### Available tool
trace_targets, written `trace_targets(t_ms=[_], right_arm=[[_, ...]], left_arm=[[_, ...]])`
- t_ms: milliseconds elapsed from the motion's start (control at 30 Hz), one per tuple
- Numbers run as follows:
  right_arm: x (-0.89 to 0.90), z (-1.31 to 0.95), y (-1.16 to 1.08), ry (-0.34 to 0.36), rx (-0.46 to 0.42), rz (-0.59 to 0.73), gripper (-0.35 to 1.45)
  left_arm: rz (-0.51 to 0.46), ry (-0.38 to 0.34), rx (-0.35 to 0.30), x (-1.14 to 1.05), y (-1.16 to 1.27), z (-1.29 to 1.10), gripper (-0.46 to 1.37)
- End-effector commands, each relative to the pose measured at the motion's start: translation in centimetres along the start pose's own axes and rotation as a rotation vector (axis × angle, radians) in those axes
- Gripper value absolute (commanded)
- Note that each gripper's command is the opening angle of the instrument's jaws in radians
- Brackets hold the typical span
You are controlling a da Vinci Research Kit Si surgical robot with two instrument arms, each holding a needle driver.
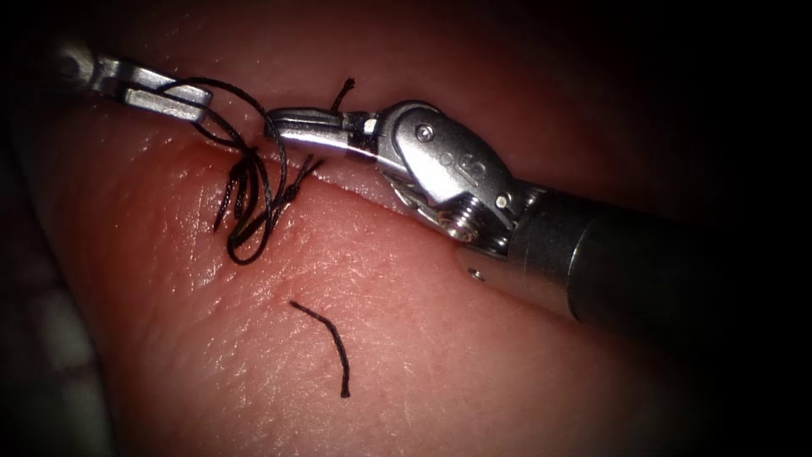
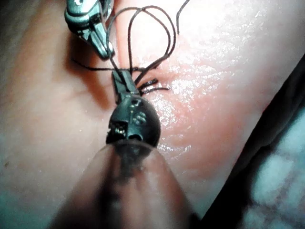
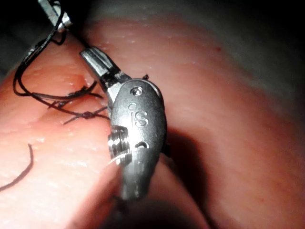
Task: Wound Closure
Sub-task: Wrap the suture counter-clockwise around the right gripper
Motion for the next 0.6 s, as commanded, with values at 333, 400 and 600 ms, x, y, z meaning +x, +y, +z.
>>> trace_targets(t_ms=[333,400,600], right_arm=[[0.1,0.19,-0.12,0.008,-0.004,0.008,-0.35],[0.1,0.21,-0.14,0.009,-0.003,0.008,-0.35],[0.13,0.21,-0.14,0.008,-0.005,0.01,-0.35]], left_arm=[[-0.003,-0.001,0.0,-0.05,0.0,0.05,-0.35],[-0.003,-0.001,0.0,-0.05,0.0,0.06,-0.35],[0.0,-0.001,0.001,-0.1,0.0,0.09,-0.35]])
